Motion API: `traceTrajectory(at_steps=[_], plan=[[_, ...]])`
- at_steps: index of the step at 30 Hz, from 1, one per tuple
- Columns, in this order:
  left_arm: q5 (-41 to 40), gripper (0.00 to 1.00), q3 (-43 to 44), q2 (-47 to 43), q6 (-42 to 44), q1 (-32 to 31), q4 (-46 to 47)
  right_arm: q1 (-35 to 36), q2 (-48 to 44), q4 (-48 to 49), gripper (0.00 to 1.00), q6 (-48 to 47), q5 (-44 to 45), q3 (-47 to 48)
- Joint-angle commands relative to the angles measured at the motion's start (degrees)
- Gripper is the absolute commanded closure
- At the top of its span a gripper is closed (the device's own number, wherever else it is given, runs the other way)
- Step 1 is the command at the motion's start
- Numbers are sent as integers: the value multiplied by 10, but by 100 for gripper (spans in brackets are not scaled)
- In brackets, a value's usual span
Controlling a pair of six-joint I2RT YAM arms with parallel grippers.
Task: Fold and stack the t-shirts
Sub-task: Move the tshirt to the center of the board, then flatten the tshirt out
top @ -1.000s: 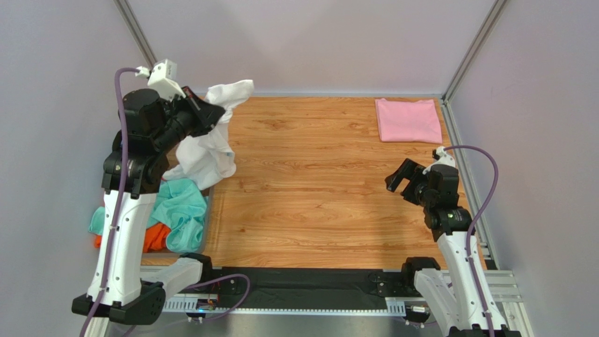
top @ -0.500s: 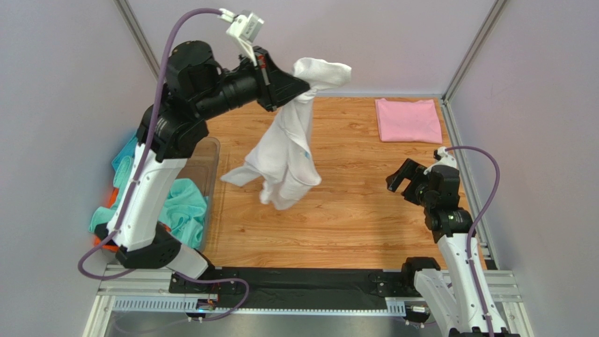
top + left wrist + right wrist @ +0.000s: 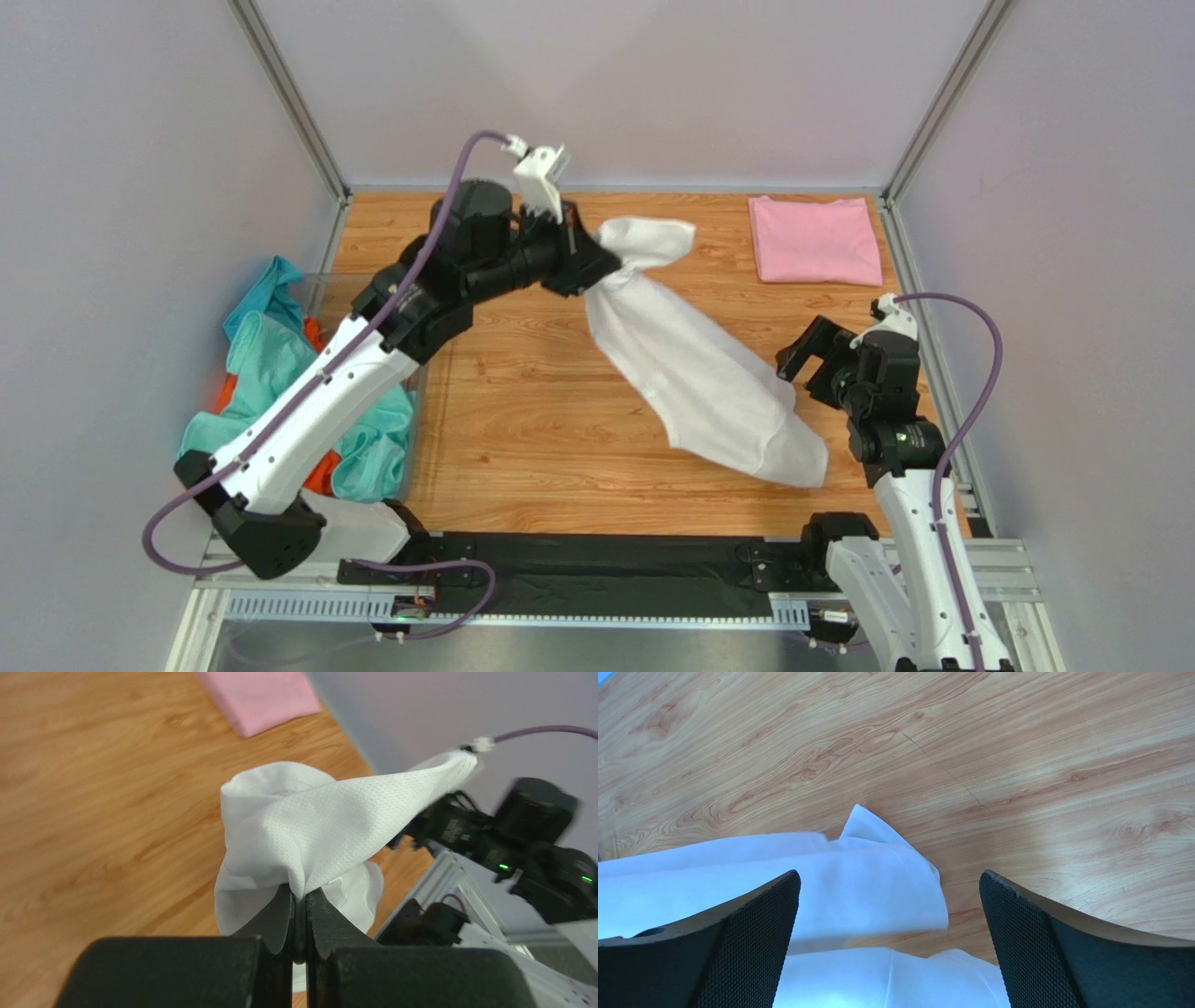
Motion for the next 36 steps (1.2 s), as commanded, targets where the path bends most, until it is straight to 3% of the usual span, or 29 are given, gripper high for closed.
traceTrajectory(at_steps=[1,5,8,11,16,21,26,36], plan=[[-104,100,-165,-57,-82,64,58,-1,14,16,0,-10,-16,-3],[-90,100,-359,-77,-140,125,93,16,51,7,0,-19,-54,0],[-83,100,-431,-79,-150,142,129,53,88,-32,0,-17,-29,19],[-98,100,-471,-78,-169,166,129,172,119,-74,0,29,56,32],[-96,100,-500,-85,-154,185,134,293,145,-175,0,142,145,45],[-104,100,-517,-82,-148,188,122,411,147,-249,0,221,139,34],[-103,100,-537,-89,-150,189,129,518,199,-254,2,277,128,15],[-104,100,-551,-112,-152,189,108,530,285,-165,16,292,101,-38]])
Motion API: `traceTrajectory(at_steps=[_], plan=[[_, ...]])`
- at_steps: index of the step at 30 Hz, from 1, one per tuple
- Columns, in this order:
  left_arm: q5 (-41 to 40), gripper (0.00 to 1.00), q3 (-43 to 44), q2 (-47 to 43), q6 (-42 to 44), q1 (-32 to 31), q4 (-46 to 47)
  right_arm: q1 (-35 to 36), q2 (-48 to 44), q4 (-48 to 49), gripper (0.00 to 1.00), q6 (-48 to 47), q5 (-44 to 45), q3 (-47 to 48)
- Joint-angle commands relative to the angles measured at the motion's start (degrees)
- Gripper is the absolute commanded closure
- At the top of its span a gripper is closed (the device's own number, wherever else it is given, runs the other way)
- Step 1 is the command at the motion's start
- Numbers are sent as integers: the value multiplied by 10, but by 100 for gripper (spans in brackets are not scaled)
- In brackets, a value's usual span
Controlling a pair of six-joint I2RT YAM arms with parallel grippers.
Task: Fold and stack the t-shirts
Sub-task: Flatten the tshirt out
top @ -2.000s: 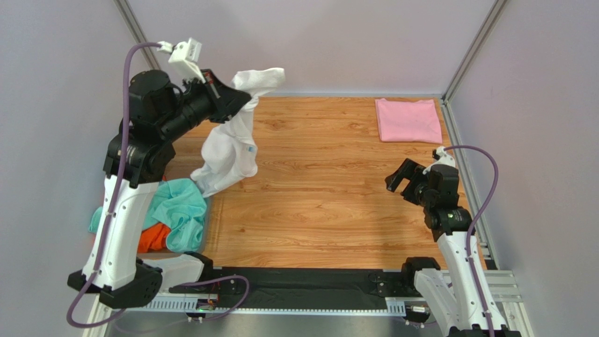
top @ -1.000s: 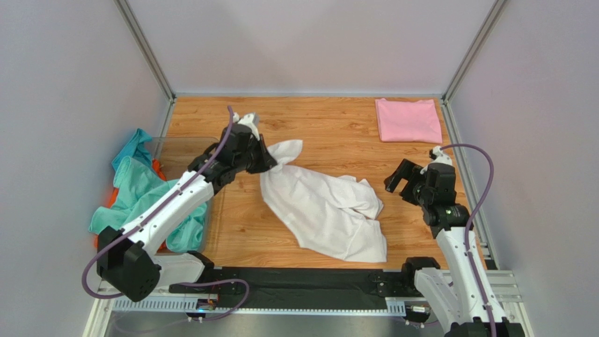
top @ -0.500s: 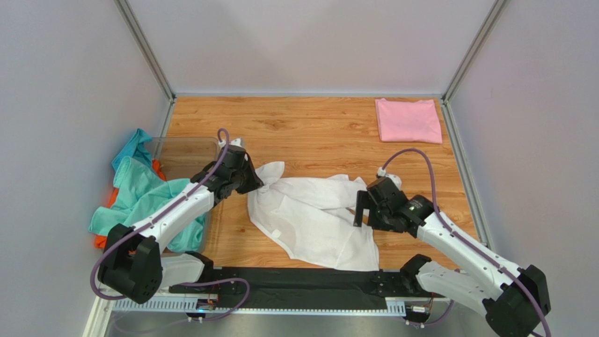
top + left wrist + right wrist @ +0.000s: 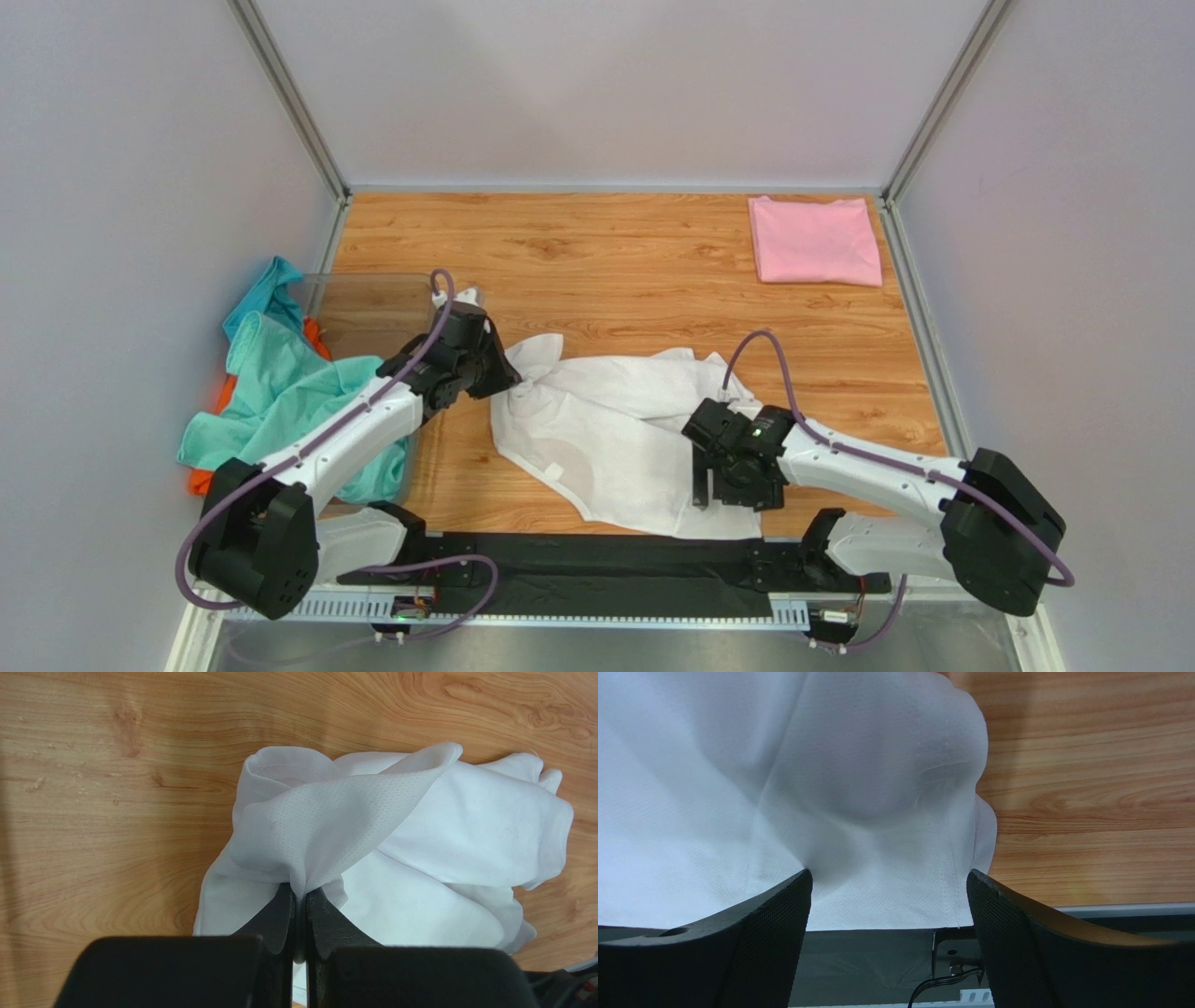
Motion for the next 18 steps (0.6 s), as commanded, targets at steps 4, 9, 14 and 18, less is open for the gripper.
traceTrajectory(at_steps=[4,9,14,18], plan=[[-8,100,-12,-24,-3,3,3,3,41,79,35,18,10,-25],[-8,100,-5,-23,10,3,-11,3,73,100,76,8,21,-21],[-5,100,23,-39,16,3,-32,3,8,35,100,-13,81,43],[14,100,71,-67,20,3,-31,-1,-58,-36,100,-55,178,146]])
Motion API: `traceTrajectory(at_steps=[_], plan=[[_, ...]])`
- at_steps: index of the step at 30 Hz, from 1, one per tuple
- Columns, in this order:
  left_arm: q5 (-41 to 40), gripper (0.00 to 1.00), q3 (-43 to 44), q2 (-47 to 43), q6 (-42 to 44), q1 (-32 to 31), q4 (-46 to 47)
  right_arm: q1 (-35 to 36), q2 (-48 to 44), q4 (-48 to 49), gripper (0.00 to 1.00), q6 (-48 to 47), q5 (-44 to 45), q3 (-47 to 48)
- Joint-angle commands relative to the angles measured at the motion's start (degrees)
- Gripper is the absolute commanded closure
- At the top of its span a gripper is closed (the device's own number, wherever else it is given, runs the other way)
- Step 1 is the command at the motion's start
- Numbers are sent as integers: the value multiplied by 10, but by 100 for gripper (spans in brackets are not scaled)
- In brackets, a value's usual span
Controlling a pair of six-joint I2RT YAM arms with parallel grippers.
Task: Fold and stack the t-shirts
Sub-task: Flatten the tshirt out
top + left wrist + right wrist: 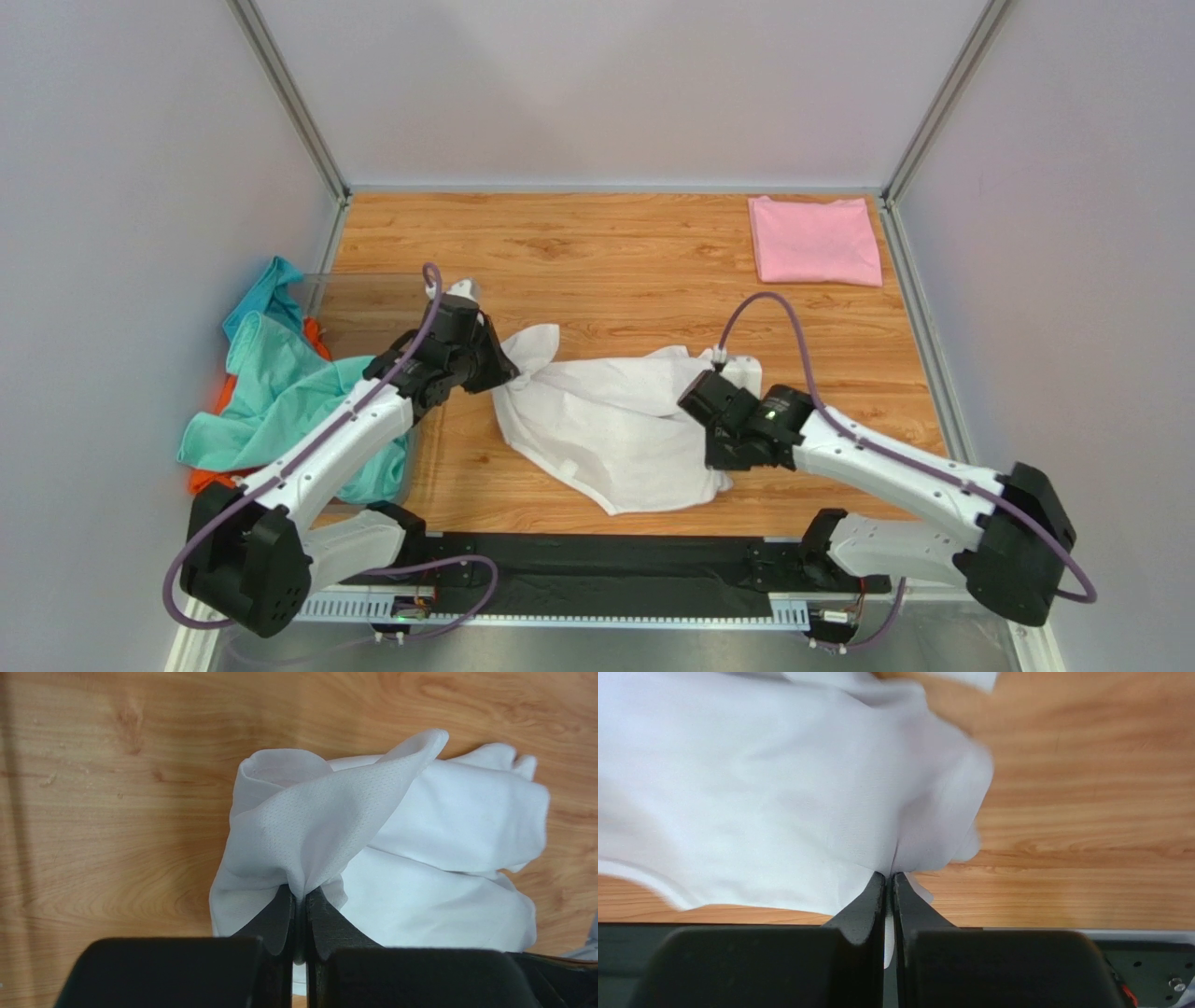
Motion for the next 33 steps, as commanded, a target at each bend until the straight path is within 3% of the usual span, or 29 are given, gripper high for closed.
traceTrajectory(at_steps=[1,9,14,23,26,31,33], plan=[[17,100,88,-40,15,3,8,-5,-67,-44,100,-46,120,135],[45,100,275,-58,29,3,-11,-16,-135,-63,100,-144,226,349],[89,100,378,-64,31,3,-6,-16,-144,-52,100,-211,248,453],[68,100,558,19,49,4,-88,-41,-78,-19,100,-318,273,598],[66,100,572,45,48,8,-89,-104,-52,-16,100,-330,220,609],[89,100,604,137,31,45,-94,-289,31,31,100,-340,-4,609],[112,100,656,203,32,75,-94,-334,88,53,100,-352,-75,666]])
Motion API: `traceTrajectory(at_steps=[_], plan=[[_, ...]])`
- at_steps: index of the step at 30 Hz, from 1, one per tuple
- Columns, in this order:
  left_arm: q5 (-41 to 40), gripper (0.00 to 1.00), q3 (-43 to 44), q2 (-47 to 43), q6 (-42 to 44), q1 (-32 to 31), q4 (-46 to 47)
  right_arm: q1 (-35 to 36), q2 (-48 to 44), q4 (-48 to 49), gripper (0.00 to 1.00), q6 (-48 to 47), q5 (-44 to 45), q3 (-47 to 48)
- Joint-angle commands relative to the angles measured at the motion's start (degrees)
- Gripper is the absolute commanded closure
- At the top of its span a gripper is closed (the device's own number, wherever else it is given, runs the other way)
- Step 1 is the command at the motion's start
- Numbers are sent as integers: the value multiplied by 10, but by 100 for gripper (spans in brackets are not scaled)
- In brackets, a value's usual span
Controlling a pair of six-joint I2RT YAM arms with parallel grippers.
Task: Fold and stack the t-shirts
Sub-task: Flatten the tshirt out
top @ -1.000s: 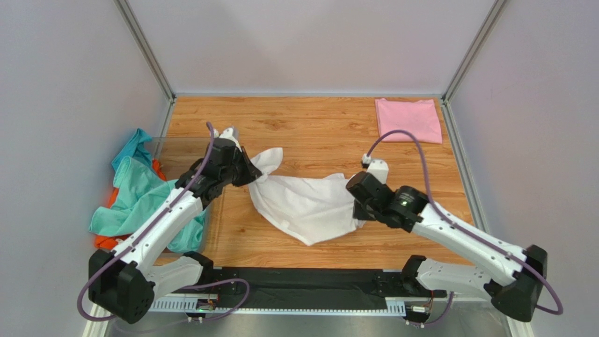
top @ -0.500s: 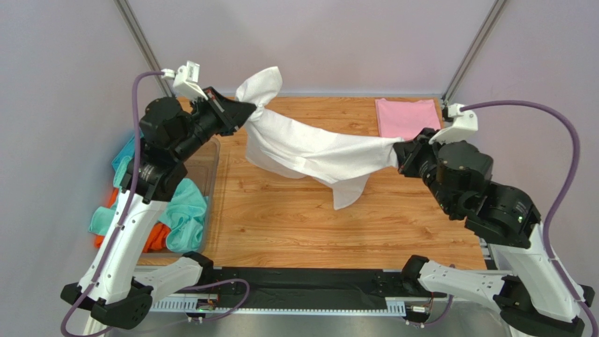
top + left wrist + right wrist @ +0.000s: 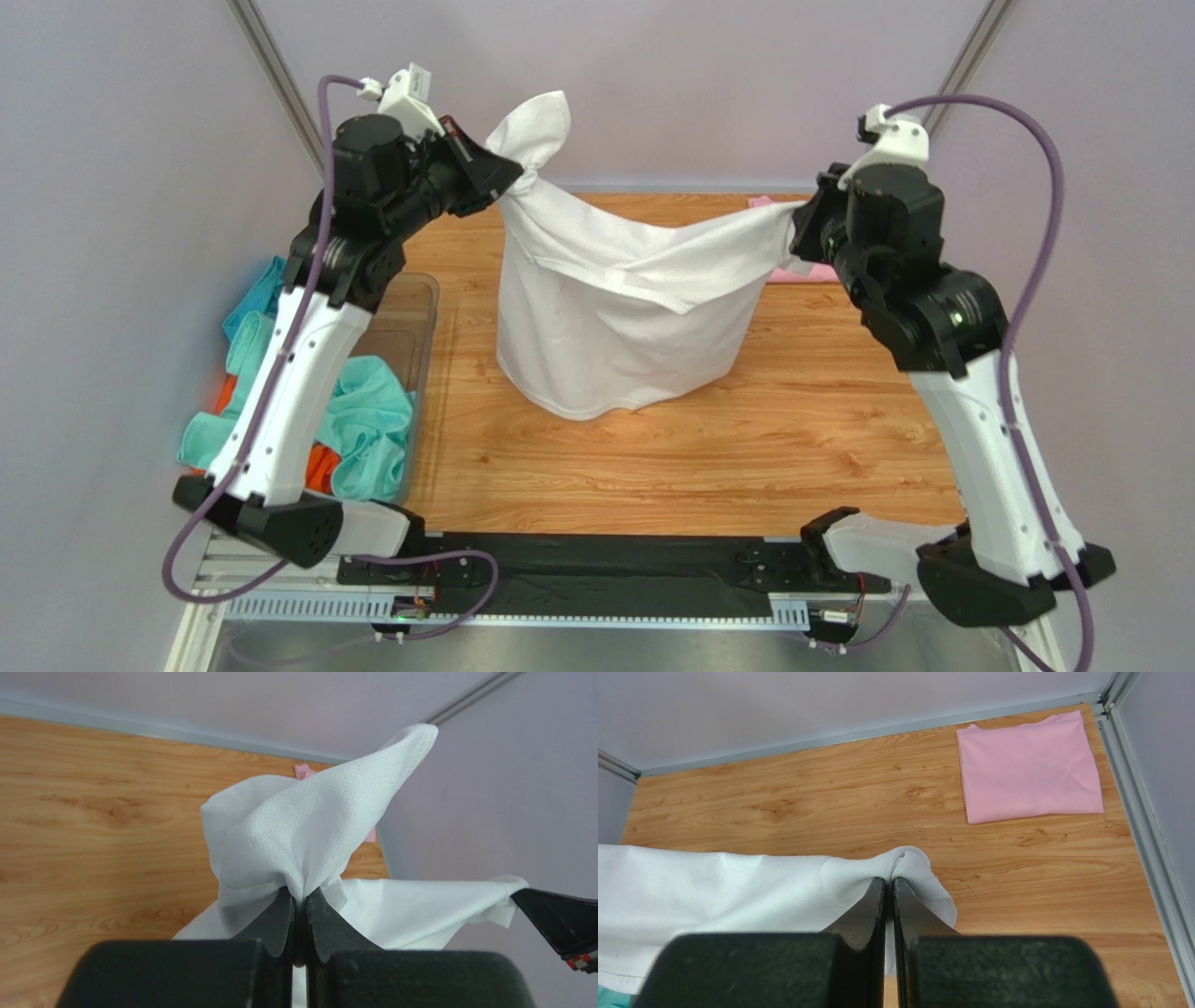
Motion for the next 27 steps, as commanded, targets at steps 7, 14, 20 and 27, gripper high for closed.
traceTrajectory(at_steps=[7,14,20,27], plan=[[136,100,405,304,-26,75,-51,-114,262,-1,100,-53,-214,337],[186,100,373,263,-35,95,13,-128,240,-12,100,-51,-250,355],[143,97,28,114,15,97,10,-128,81,-16,100,-23,-245,39],[158,92,-376,-20,2,96,88,-128,-45,-4,99,35,-259,-343]])
